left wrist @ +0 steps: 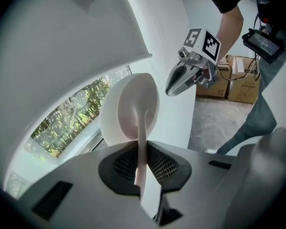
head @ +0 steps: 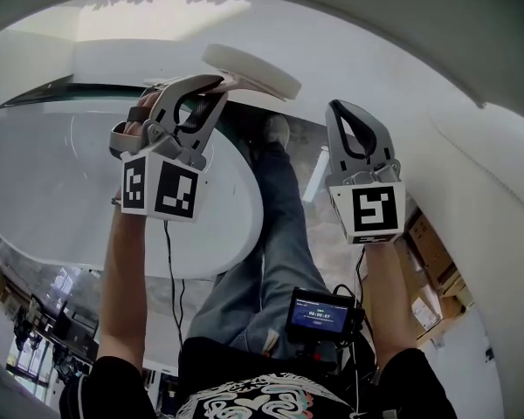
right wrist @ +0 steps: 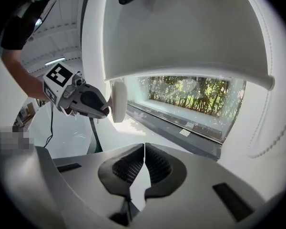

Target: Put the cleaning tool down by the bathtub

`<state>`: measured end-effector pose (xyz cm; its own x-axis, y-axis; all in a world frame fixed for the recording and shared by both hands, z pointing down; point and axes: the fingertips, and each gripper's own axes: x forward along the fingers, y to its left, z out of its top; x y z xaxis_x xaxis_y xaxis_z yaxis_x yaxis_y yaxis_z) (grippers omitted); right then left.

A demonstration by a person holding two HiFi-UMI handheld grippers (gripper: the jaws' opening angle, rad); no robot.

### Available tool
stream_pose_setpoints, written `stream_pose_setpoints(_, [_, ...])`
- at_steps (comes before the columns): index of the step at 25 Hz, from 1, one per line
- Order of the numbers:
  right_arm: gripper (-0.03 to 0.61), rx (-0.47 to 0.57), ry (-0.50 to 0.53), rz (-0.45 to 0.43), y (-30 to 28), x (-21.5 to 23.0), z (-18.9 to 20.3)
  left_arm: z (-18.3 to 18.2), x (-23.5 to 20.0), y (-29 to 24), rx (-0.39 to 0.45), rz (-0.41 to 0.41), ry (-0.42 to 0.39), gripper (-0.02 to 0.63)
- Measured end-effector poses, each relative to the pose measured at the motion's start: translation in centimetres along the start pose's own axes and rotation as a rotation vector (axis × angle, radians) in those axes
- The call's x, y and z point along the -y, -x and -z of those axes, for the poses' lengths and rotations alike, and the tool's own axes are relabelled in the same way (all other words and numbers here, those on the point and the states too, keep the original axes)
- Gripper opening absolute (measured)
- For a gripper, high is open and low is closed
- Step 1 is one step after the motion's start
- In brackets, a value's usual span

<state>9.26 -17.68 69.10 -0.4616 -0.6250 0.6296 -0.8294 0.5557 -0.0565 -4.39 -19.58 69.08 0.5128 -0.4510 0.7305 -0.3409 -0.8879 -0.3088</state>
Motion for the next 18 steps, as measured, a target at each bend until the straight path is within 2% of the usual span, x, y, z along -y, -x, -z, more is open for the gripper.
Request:
stream_pose_setpoints(4, [0.028, -0.009, 0.006, -0.002, -0.7, 0.4, 0.4, 0.9, 0.2, -1.5, -0.032, 0.018, -0.039, 0.048])
stream_pose_setpoints(18, [0.028, -0.06, 0.02, -0.005, -3.0, 1.4, 2.8, 4.1, 2.8, -6.1, -0.159, 0.185, -0.117, 0.048])
